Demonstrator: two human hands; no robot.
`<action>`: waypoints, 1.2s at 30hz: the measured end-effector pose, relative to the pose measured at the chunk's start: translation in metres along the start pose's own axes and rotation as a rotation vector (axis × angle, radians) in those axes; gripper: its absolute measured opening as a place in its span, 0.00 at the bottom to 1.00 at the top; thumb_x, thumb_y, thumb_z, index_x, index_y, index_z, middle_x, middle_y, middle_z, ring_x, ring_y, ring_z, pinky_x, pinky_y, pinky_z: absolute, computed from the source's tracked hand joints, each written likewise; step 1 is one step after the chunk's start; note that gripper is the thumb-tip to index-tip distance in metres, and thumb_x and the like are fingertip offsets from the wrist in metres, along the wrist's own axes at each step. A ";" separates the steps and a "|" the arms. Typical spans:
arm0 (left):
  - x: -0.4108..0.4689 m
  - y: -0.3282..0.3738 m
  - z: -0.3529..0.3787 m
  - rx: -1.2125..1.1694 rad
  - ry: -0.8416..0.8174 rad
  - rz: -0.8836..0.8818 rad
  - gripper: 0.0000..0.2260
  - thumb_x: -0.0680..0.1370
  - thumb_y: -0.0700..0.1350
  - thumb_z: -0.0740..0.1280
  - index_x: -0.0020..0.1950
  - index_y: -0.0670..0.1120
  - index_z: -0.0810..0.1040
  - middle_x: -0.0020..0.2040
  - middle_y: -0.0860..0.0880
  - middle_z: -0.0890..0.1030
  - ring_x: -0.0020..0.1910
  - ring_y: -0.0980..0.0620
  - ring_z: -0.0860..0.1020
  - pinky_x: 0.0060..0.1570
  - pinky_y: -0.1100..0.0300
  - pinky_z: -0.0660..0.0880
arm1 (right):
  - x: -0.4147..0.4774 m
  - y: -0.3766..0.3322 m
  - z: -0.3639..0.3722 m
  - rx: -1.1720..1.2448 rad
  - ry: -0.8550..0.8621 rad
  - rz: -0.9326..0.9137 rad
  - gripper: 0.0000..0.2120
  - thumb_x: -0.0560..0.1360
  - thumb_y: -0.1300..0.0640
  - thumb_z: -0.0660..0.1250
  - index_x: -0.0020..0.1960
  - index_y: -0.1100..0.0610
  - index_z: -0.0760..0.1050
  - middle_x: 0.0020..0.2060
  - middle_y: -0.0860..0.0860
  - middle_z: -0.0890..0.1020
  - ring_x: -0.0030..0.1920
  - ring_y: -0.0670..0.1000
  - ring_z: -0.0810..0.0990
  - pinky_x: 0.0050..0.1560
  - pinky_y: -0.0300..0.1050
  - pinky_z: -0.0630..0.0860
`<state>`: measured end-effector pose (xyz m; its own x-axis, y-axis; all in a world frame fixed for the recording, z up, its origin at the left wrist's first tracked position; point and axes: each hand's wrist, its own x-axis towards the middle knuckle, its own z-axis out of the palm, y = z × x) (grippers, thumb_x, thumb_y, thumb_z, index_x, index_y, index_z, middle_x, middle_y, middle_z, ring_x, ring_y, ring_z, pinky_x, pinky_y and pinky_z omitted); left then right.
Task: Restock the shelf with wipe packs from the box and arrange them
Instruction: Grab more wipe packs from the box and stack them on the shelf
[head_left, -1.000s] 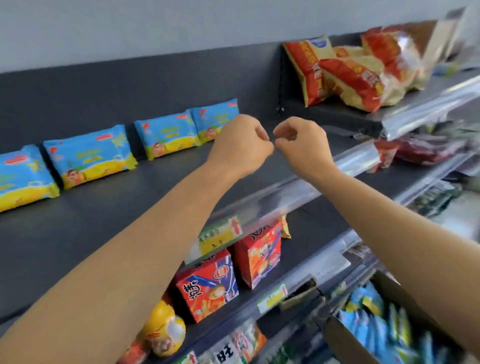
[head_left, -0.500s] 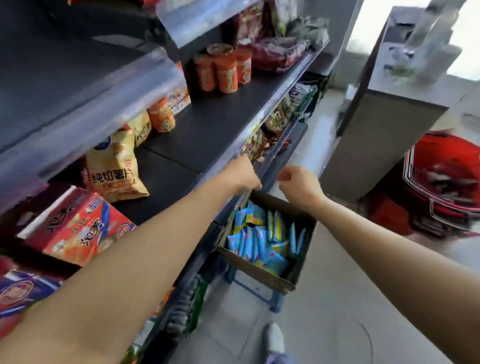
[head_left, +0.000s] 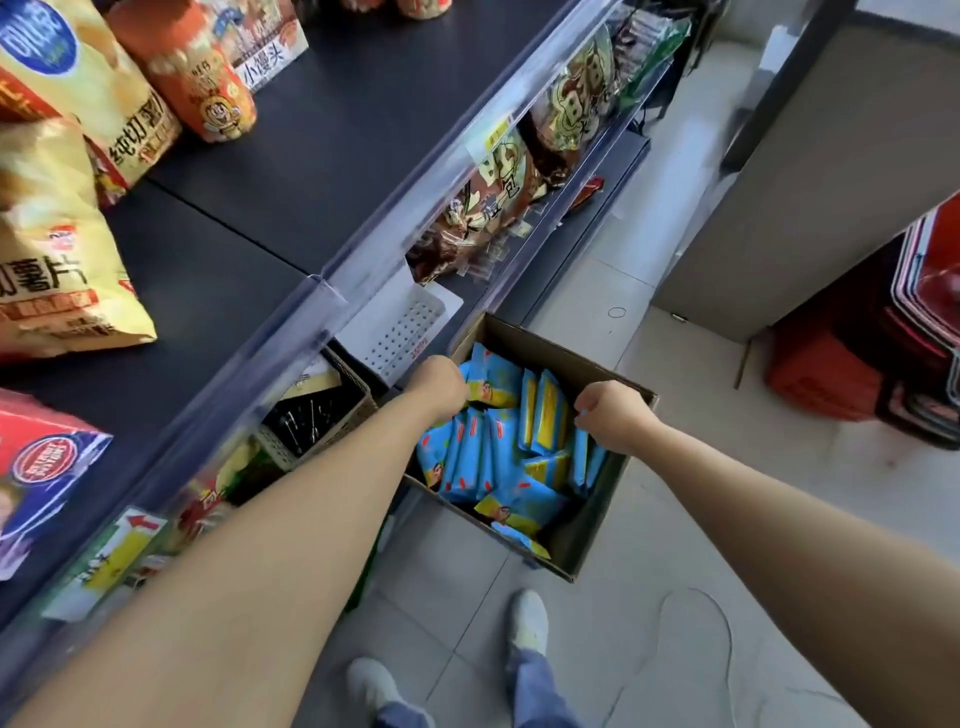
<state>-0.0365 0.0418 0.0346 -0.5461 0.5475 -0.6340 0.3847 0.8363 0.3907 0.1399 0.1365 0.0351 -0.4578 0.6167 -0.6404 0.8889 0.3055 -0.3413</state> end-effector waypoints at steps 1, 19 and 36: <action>0.008 0.000 0.007 -0.026 0.003 -0.001 0.09 0.77 0.42 0.67 0.38 0.43 0.74 0.43 0.44 0.77 0.45 0.45 0.76 0.48 0.55 0.74 | 0.008 0.006 0.006 -0.001 -0.006 0.008 0.14 0.77 0.63 0.59 0.60 0.66 0.76 0.56 0.60 0.79 0.57 0.59 0.78 0.58 0.50 0.76; 0.107 0.015 0.091 0.039 0.163 -0.046 0.17 0.77 0.47 0.67 0.60 0.37 0.74 0.61 0.40 0.77 0.59 0.40 0.76 0.54 0.49 0.73 | 0.086 0.035 0.080 0.086 0.056 0.240 0.32 0.74 0.66 0.63 0.73 0.59 0.51 0.54 0.61 0.76 0.54 0.62 0.77 0.45 0.51 0.73; -0.041 0.034 -0.050 -0.069 0.335 0.200 0.02 0.78 0.41 0.63 0.48 0.43 0.73 0.53 0.41 0.79 0.52 0.40 0.77 0.45 0.53 0.73 | -0.034 -0.038 -0.036 0.882 0.351 0.119 0.12 0.69 0.68 0.67 0.52 0.68 0.76 0.51 0.62 0.82 0.51 0.60 0.82 0.55 0.56 0.79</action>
<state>-0.0379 0.0495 0.1078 -0.6826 0.6697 -0.2925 0.4636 0.7062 0.5352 0.1222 0.1296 0.0945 -0.2077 0.8344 -0.5106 0.5325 -0.3414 -0.7745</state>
